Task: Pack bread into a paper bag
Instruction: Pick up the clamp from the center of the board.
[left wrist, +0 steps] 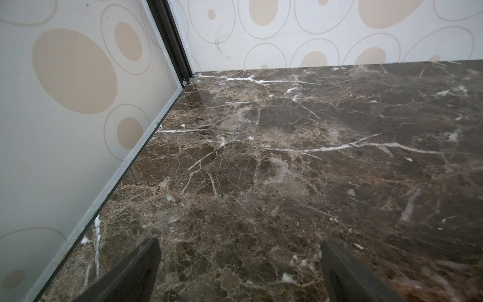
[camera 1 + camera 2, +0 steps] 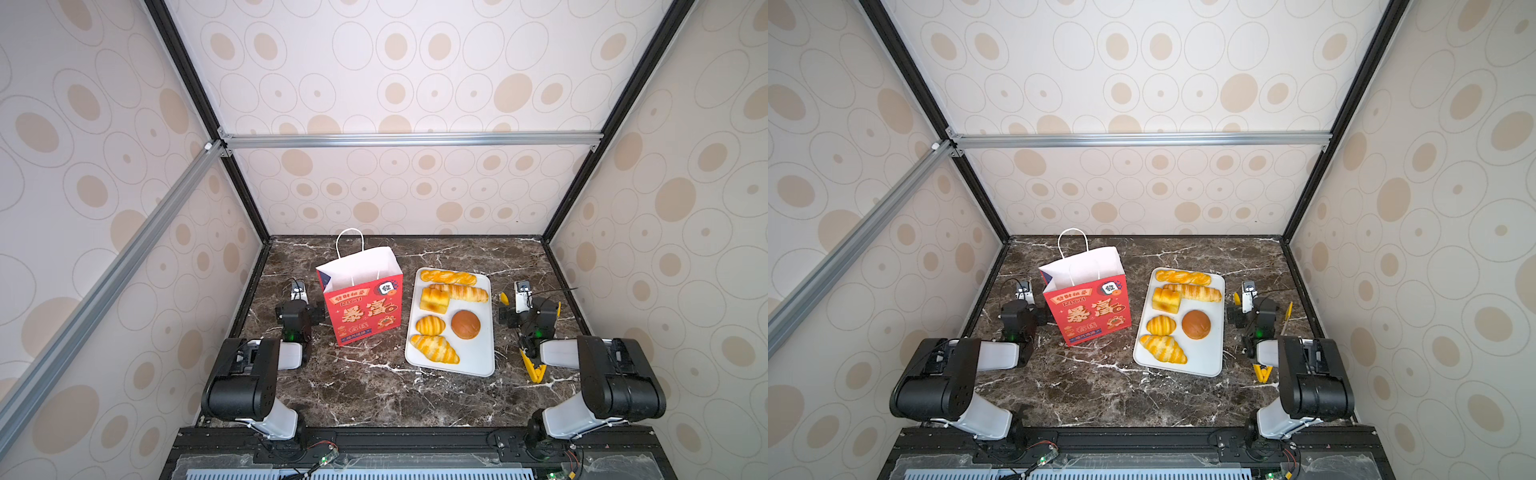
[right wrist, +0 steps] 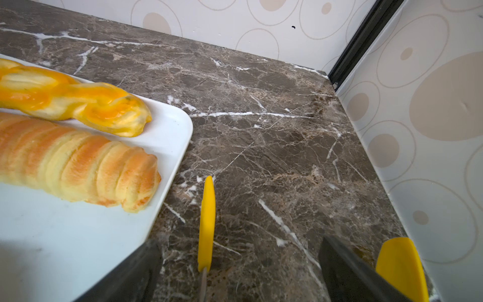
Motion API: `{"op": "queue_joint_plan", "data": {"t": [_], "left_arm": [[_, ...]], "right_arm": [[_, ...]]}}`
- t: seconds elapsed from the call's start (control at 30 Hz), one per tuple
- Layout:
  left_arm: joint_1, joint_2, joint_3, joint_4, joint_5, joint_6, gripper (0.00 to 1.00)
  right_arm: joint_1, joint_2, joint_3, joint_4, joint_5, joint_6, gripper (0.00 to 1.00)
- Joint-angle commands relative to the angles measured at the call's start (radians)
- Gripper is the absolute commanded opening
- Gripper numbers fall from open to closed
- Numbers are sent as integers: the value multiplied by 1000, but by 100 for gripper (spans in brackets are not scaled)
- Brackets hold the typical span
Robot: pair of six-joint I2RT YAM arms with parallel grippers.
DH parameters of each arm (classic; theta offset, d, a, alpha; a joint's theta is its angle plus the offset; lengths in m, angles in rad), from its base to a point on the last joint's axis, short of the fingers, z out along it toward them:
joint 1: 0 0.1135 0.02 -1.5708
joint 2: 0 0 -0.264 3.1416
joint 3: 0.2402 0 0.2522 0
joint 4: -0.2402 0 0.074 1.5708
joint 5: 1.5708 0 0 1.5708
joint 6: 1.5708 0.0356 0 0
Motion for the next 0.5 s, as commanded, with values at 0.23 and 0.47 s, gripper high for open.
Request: {"op": "queue_joint_plan", "data": {"t": [0.23, 0.47], "left_arm": [[5, -1, 30, -7, 3, -10, 99], [7, -2, 29, -5, 7, -4, 99]], "right_arm": [[-1, 1, 14, -9, -16, 4, 100], [-3, 1, 18, -17, -19, 0, 100]]}}
